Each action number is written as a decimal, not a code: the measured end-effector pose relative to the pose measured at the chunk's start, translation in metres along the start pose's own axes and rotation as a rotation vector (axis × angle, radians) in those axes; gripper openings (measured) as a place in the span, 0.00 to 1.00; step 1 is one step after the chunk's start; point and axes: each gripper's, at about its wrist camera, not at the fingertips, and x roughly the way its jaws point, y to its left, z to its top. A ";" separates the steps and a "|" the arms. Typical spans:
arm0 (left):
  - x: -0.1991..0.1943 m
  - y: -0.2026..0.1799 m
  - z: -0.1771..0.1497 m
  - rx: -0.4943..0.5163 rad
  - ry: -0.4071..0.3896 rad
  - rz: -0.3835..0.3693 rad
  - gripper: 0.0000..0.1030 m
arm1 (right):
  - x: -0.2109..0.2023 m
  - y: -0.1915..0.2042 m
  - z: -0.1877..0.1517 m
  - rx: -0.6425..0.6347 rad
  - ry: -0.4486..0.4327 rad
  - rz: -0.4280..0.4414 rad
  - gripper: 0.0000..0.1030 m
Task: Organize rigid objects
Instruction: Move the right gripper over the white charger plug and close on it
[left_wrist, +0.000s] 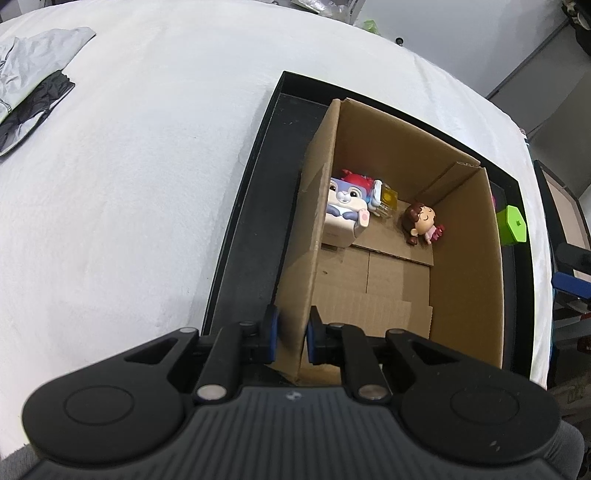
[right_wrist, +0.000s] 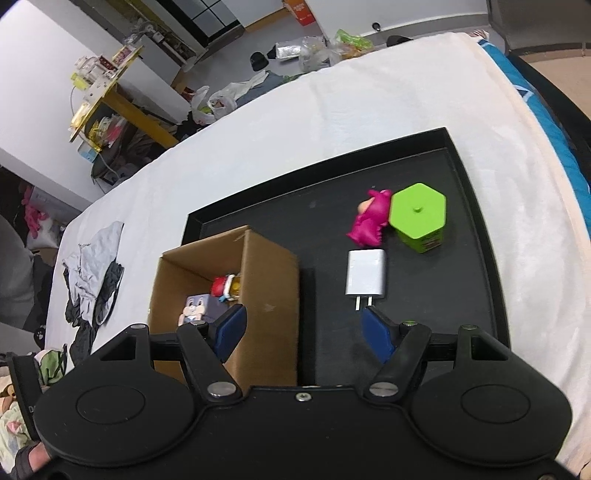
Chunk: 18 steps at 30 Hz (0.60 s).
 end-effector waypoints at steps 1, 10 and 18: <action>0.000 0.000 0.000 -0.002 -0.001 -0.001 0.14 | 0.001 -0.003 0.001 0.005 0.001 -0.002 0.67; -0.001 -0.002 0.001 -0.006 -0.005 0.007 0.14 | 0.029 -0.024 0.009 0.053 0.031 -0.038 0.67; 0.001 0.000 0.001 -0.017 0.000 -0.015 0.14 | 0.055 -0.027 0.017 0.052 0.049 -0.074 0.65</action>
